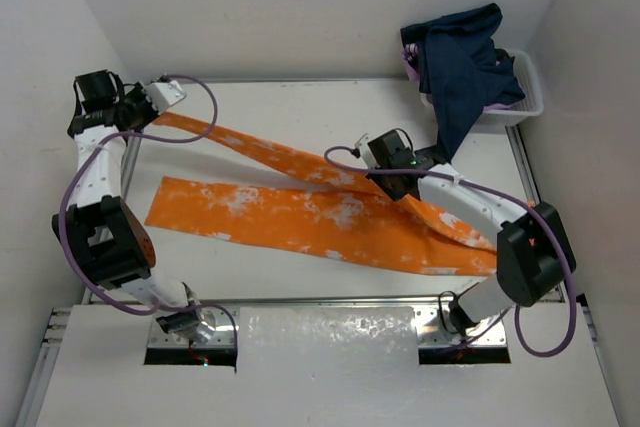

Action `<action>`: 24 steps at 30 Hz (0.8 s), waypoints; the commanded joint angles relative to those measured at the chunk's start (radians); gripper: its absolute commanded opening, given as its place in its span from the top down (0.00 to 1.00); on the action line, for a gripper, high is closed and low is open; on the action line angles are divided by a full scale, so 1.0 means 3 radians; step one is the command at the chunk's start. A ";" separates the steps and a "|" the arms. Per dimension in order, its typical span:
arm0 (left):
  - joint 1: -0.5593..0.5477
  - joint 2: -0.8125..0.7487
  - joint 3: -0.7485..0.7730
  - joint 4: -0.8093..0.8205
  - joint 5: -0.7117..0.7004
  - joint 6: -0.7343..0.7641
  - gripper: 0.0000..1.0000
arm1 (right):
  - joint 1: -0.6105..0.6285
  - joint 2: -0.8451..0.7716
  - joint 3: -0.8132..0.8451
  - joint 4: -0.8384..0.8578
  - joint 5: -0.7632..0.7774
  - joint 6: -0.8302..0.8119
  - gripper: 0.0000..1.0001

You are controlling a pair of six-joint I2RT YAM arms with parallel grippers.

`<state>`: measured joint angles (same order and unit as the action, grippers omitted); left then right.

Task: Fold and stack the trousers
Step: Fold the trousers

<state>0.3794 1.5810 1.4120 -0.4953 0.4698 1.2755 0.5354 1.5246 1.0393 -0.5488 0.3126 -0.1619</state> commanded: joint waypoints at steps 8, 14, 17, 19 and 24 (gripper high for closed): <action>0.0198 -0.0320 -0.0717 -0.1099 -0.0037 0.1638 1.00 | 0.0332 -0.0322 -0.0494 -0.0190 -0.0861 -0.0202 1.00; 0.0412 -0.0382 -0.1122 -0.0865 -0.0415 0.1879 1.00 | 0.0450 -0.0183 -0.0688 -0.0242 -0.1006 -0.0263 1.00; 0.0474 -0.0402 -0.1239 -0.0905 -0.0584 0.2149 1.00 | 0.0455 -0.0178 -0.0719 -0.0272 -0.1027 -0.0339 1.00; 0.0535 -0.0417 -0.1326 -0.0896 -0.0635 0.2323 1.00 | 0.0455 -0.0194 -0.0739 -0.0303 -0.1006 -0.0390 1.00; 0.0658 -0.0423 -0.1465 -0.0726 -0.0798 0.2569 1.00 | 0.0455 -0.0260 -0.0887 -0.0272 -0.1021 -0.0406 1.00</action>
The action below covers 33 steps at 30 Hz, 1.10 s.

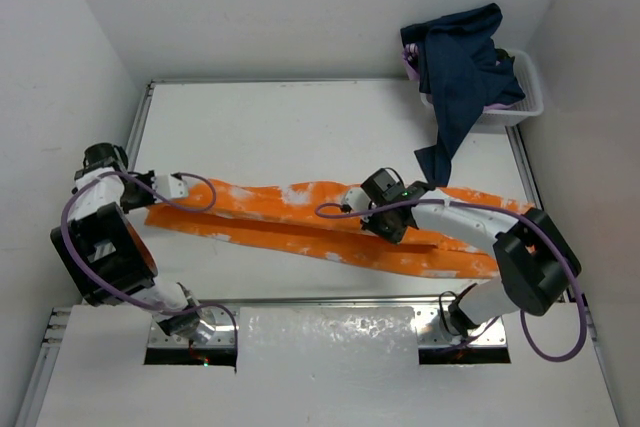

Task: Fold and stack the trousers
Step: Fold the trousers

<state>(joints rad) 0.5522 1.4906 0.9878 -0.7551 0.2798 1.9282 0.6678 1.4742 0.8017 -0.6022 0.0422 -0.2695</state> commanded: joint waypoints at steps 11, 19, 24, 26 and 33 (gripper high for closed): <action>0.0102 -0.0223 -0.0460 0.0175 -0.0666 0.0731 1.00 | 0.0121 0.0000 -0.0161 -0.0048 -0.0319 -0.0002 0.99; 0.0102 -0.0244 -0.0511 -0.0081 -0.1157 0.0854 0.55 | 0.0142 0.0036 -0.0141 -0.0115 -0.0289 -0.0053 0.73; 0.0271 -0.0158 0.0359 -0.0259 -0.0965 0.0513 0.51 | -0.0006 -0.0265 -0.0044 -0.0140 -0.0548 0.0074 0.49; 0.0327 0.0056 0.0897 -0.0636 -0.0400 -0.0022 0.50 | -0.0210 -0.0393 0.0027 -0.0105 -0.0784 0.0167 0.48; 0.0109 0.1151 0.2608 -0.1502 0.0464 -0.2044 0.51 | -0.0993 -0.0783 0.0058 0.0355 -0.1491 0.1141 0.39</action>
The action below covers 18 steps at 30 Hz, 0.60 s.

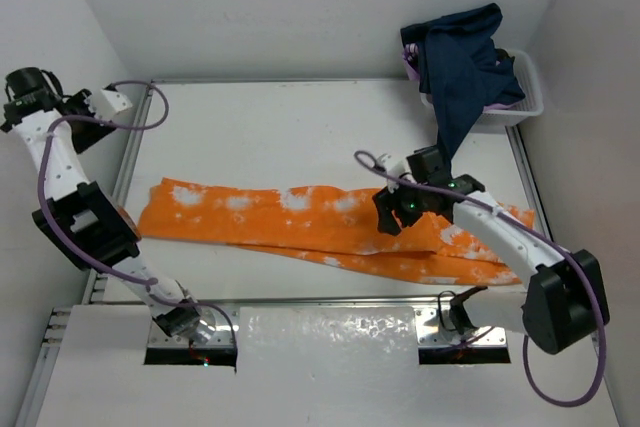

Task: Fold and stack the trousers
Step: Fold the trousers

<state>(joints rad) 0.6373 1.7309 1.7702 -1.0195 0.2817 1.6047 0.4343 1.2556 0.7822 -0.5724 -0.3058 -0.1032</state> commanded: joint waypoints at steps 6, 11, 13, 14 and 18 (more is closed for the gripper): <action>-0.0625 -0.0296 -0.1466 0.0533 0.0570 -0.1538 0.39 | -0.1629 -0.0160 0.0072 0.0232 -0.0063 0.1713 0.64; -0.0892 -0.0376 -0.2014 0.1066 0.0411 -0.1825 0.40 | -0.2091 -0.0172 0.0047 -0.0443 0.0952 0.1959 0.81; -0.0892 -0.0217 -0.2076 0.1173 0.0126 -0.1943 0.41 | -0.2316 -0.0085 -0.0173 -0.0439 0.0963 0.2011 0.81; -0.0892 -0.0171 -0.2117 0.1230 0.0008 -0.1949 0.42 | -0.2368 -0.0044 -0.0244 -0.0383 0.0963 0.2026 0.82; -0.0897 0.0104 -0.2347 0.1618 -0.0646 -0.2015 0.42 | -0.2419 0.0410 -0.0302 0.0066 0.0988 0.2052 0.84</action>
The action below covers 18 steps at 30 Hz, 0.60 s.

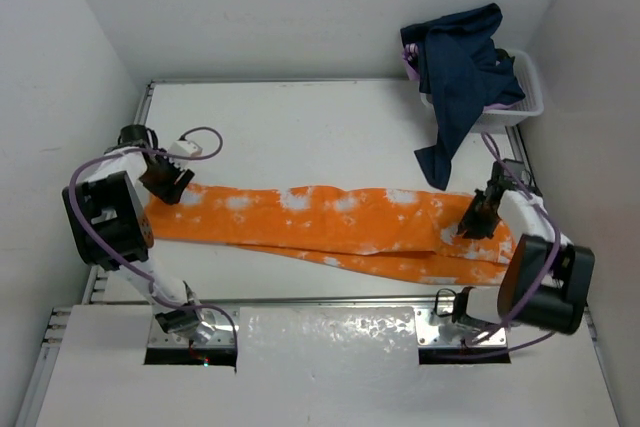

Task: Fold and stack the trousers
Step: Fold the trousers

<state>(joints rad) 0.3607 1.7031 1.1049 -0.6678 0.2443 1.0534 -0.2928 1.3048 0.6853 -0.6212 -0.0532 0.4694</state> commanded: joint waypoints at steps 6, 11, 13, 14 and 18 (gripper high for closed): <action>0.0050 0.0785 -0.0033 0.0865 -0.1064 -0.0555 0.42 | 0.0086 0.1264 0.0572 0.0460 0.0284 0.0092 0.86; 0.0229 0.1077 0.0432 0.1060 -0.1203 -0.0903 0.42 | 0.0463 0.1754 0.1180 0.0583 0.0372 0.0056 0.85; 0.0255 0.1098 0.0560 0.1091 -0.1213 -0.0965 0.42 | 0.0551 0.1878 0.1360 0.0659 0.0316 0.0041 0.85; 0.0255 0.1103 0.0627 0.1101 -0.1213 -0.1026 0.42 | 0.0587 0.1934 0.1544 0.0685 0.0326 0.0041 0.85; 0.0270 0.1047 0.0832 0.1096 -0.1066 -0.1078 0.42 | 0.0633 0.2139 0.1939 0.0696 0.0310 -0.0015 0.84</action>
<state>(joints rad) 0.4103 1.9839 1.3346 -0.4637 -0.0292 0.7593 -0.0917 1.9106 1.1896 -0.5617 -0.0078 0.4881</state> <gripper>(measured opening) 0.582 0.156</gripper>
